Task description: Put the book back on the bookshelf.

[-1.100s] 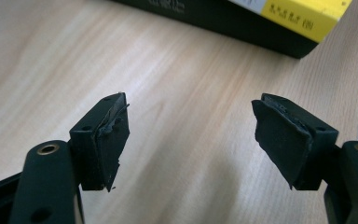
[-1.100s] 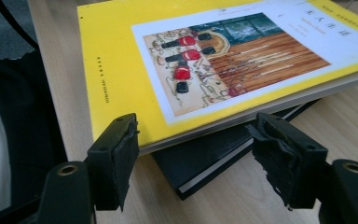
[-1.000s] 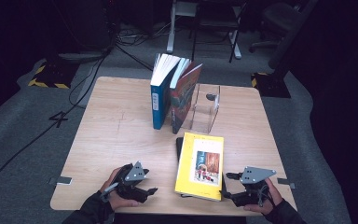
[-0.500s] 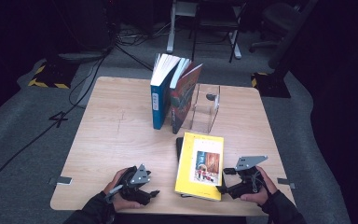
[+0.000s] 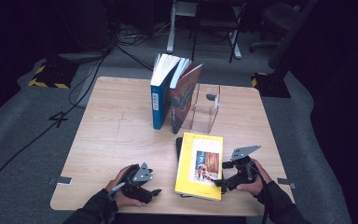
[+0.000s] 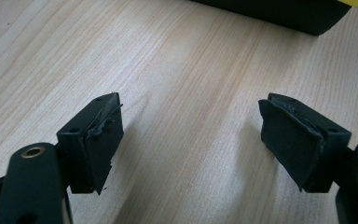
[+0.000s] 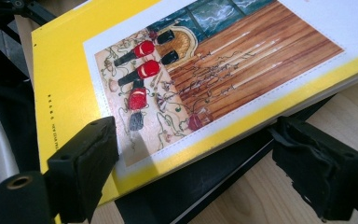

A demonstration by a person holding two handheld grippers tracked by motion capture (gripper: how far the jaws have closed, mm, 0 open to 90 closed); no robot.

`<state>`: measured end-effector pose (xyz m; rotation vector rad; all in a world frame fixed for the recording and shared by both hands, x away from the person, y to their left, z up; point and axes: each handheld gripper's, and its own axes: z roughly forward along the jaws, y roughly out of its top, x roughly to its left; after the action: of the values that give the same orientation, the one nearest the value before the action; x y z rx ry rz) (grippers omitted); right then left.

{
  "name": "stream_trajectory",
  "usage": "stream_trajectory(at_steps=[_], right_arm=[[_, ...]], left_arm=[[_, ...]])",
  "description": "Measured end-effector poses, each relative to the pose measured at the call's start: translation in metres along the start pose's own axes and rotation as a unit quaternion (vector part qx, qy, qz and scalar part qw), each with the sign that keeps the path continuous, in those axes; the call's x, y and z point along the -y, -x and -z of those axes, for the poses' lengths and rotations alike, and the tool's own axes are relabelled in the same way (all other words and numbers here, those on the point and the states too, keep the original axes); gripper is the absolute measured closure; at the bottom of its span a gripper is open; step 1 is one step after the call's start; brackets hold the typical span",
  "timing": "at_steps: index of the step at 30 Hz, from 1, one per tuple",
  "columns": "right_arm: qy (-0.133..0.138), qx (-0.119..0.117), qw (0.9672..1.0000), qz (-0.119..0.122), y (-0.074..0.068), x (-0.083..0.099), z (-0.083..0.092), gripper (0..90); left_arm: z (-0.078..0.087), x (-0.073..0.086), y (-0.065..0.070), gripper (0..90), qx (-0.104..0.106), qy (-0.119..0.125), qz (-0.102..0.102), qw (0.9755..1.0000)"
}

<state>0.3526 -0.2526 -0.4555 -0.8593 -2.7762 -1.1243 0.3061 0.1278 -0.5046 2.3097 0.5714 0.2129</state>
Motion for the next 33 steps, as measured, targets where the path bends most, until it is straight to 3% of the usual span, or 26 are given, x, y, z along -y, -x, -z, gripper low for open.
stream_trajectory(at_steps=[5,15,17,20,25,33], right_arm=[[0.012,0.016,0.9997,0.012,-0.003,-0.003,0.003,18.8],[0.034,0.020,0.9987,0.032,-0.003,-0.014,0.008,22.5],[0.038,0.036,0.9979,0.037,0.000,-0.020,0.007,23.4],[0.047,0.033,0.9980,0.026,0.004,-0.021,0.006,26.4],[0.020,0.049,0.9984,0.022,0.007,-0.017,-0.001,26.3],[0.007,0.004,0.9999,-0.013,0.015,-0.013,-0.006,19.0]], left_arm=[[-0.001,-0.001,-0.001,21.5,0.001,0.000,-0.003,1.0000],[-0.001,-0.001,-0.001,21.5,0.001,0.000,-0.003,1.0000],[-0.001,-0.001,-0.001,21.5,0.001,0.000,-0.003,1.0000],[-0.002,-0.002,-0.001,21.4,-0.004,-0.002,0.003,1.0000],[-0.006,-0.008,-0.006,19.9,-0.009,-0.006,0.010,0.9999],[-0.017,-0.021,-0.019,19.6,-0.025,0.000,0.012,0.9996]])
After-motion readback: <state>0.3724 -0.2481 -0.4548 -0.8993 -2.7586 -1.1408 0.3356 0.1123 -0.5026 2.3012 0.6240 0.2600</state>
